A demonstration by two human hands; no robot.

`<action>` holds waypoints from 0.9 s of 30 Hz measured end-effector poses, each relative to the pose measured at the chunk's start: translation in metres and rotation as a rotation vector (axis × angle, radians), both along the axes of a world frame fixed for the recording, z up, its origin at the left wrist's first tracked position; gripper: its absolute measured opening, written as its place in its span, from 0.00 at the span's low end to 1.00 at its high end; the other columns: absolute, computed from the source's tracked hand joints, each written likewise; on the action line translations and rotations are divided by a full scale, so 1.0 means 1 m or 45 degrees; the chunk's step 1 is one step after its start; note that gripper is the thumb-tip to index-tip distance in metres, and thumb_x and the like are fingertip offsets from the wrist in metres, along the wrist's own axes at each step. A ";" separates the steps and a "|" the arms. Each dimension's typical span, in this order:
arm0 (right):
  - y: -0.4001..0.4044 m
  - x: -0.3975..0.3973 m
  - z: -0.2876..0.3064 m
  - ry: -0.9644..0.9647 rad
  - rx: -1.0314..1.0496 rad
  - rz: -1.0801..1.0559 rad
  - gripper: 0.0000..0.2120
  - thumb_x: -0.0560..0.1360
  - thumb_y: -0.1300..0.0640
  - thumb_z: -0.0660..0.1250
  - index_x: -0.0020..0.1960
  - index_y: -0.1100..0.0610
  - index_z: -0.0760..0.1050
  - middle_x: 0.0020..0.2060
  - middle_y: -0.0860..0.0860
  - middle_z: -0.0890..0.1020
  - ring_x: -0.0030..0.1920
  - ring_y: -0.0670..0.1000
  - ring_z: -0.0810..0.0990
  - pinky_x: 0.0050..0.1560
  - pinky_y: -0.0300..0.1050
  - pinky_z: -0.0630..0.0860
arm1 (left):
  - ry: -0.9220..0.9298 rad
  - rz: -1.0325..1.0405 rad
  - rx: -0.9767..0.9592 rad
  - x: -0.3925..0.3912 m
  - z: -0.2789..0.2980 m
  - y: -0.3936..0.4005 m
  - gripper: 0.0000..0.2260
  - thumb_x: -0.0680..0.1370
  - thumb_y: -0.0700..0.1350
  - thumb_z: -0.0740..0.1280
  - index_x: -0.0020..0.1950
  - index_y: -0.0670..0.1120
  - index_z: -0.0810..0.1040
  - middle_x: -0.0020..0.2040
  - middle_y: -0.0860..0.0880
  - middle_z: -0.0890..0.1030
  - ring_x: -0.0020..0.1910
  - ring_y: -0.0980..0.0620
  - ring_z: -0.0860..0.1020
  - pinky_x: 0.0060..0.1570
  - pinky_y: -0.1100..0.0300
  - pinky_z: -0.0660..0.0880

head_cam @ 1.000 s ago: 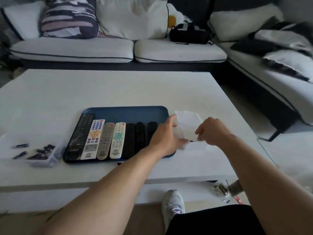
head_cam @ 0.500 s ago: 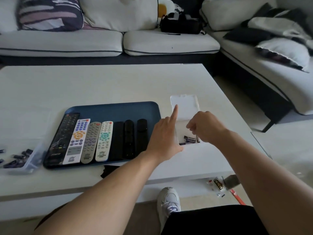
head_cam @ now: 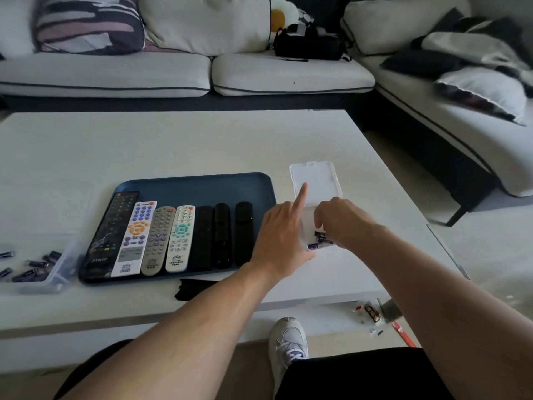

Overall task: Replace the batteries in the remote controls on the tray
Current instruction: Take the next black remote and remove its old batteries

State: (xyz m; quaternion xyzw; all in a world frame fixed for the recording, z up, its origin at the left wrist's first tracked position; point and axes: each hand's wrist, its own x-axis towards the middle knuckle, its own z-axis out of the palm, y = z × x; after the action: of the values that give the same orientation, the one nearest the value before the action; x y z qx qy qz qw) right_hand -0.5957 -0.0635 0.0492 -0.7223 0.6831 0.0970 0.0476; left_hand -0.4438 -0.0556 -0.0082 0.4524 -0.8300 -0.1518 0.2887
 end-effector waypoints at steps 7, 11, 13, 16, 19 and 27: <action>-0.002 0.009 0.001 0.114 0.044 0.064 0.13 0.74 0.67 0.65 0.57 0.57 0.78 0.42 0.52 0.74 0.43 0.54 0.74 0.40 0.45 0.70 | 0.049 0.036 0.027 0.001 -0.004 -0.002 0.55 0.66 0.52 0.80 0.83 0.48 0.47 0.56 0.51 0.75 0.58 0.51 0.70 0.69 0.58 0.61; -0.002 0.007 -0.001 -0.012 0.000 0.060 0.09 0.71 0.61 0.70 0.51 0.56 0.81 0.43 0.53 0.81 0.43 0.54 0.81 0.38 0.46 0.79 | 0.061 0.063 0.131 0.003 -0.003 -0.005 0.57 0.65 0.55 0.79 0.83 0.51 0.44 0.58 0.52 0.75 0.63 0.50 0.70 0.71 0.57 0.62; -0.001 0.006 0.006 -0.098 -0.031 0.058 0.08 0.69 0.57 0.70 0.48 0.52 0.81 0.41 0.50 0.82 0.42 0.53 0.81 0.39 0.46 0.80 | 0.048 0.084 0.110 0.003 -0.003 -0.004 0.57 0.65 0.55 0.79 0.83 0.50 0.45 0.58 0.51 0.75 0.63 0.49 0.70 0.71 0.57 0.61; 0.001 -0.001 0.033 -0.364 -0.247 -0.084 0.06 0.68 0.54 0.68 0.44 0.46 0.81 0.37 0.43 0.82 0.40 0.48 0.80 0.36 0.42 0.76 | 0.028 0.118 0.037 0.003 -0.005 -0.003 0.56 0.65 0.55 0.80 0.83 0.49 0.47 0.57 0.51 0.75 0.62 0.48 0.71 0.70 0.58 0.61; 0.009 -0.011 0.053 -0.608 -0.429 -0.214 0.07 0.73 0.56 0.66 0.45 0.47 0.81 0.34 0.43 0.82 0.36 0.45 0.79 0.34 0.40 0.72 | 0.017 0.120 0.015 0.002 -0.006 -0.002 0.56 0.65 0.54 0.80 0.83 0.49 0.48 0.57 0.51 0.75 0.61 0.48 0.71 0.70 0.58 0.61; 0.014 -0.021 0.027 -0.607 0.060 -0.275 0.13 0.76 0.62 0.57 0.44 0.52 0.79 0.40 0.48 0.85 0.33 0.46 0.80 0.32 0.39 0.71 | 0.016 0.092 -0.029 0.001 -0.002 0.001 0.54 0.66 0.51 0.81 0.83 0.47 0.51 0.59 0.49 0.76 0.61 0.49 0.72 0.71 0.59 0.60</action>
State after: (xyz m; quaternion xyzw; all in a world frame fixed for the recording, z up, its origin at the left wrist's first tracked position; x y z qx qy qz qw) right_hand -0.6164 -0.0495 0.0765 -0.6465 0.7232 -0.0657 0.2339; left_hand -0.4425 -0.0550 -0.0104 0.4776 -0.8131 -0.1346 0.3045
